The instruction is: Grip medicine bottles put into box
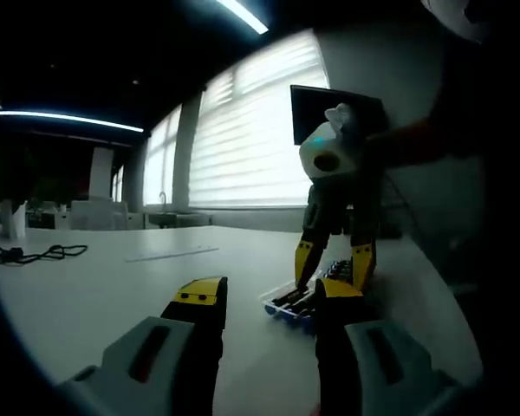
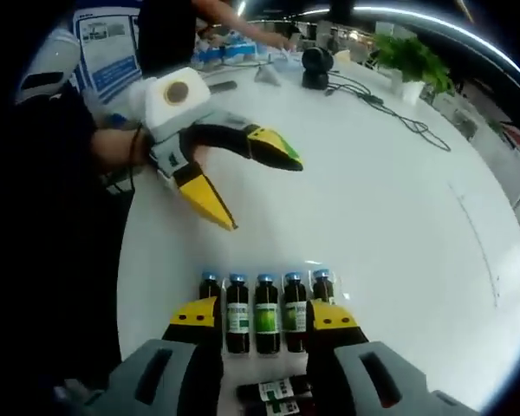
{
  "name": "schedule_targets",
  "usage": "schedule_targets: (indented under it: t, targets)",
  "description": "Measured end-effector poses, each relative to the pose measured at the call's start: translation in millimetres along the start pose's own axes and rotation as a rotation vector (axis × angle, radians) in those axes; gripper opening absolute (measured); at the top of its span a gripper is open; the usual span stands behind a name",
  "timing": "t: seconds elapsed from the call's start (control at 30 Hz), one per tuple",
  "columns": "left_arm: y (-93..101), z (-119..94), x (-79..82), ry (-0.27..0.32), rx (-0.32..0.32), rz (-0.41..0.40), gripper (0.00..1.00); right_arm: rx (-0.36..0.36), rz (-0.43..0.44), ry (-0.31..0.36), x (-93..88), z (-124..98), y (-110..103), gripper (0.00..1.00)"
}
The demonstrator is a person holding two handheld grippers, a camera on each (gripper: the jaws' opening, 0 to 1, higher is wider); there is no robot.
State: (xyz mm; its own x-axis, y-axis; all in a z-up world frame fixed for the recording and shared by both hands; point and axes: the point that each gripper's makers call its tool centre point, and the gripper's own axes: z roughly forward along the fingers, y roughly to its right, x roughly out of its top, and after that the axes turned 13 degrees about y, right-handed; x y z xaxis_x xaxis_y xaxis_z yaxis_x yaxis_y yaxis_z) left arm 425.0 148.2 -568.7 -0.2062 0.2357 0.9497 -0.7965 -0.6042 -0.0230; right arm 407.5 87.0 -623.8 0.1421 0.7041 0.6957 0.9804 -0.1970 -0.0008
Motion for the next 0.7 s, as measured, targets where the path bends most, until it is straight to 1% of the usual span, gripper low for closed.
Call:
schedule_targets:
  t: [0.2,0.33,0.43,0.57,0.7]
  targets:
    - [0.9,-1,4.6,0.020,-0.007,-0.008,0.33,0.022,-0.039,-0.081,-3.6,8,-2,0.34]
    - [1.3,-2,5.1,0.022,-0.011,-0.008,0.33,0.019,-0.058,-0.127,-8.6,9,-1,0.34]
    - [3.0,-3,8.4,0.037,-0.021,-0.018,0.33,0.013,-0.056,-0.151,-10.6,12,1,0.35]
    - [4.6,-4,10.3,0.045,-0.029,-0.025,0.33,0.006,-0.071,-0.211,-17.2,14,-1,0.37]
    - [7.2,-5,11.3,0.048,-0.039,-0.020,0.33,-0.019,-0.037,-0.240,-16.6,15,-1,0.37]
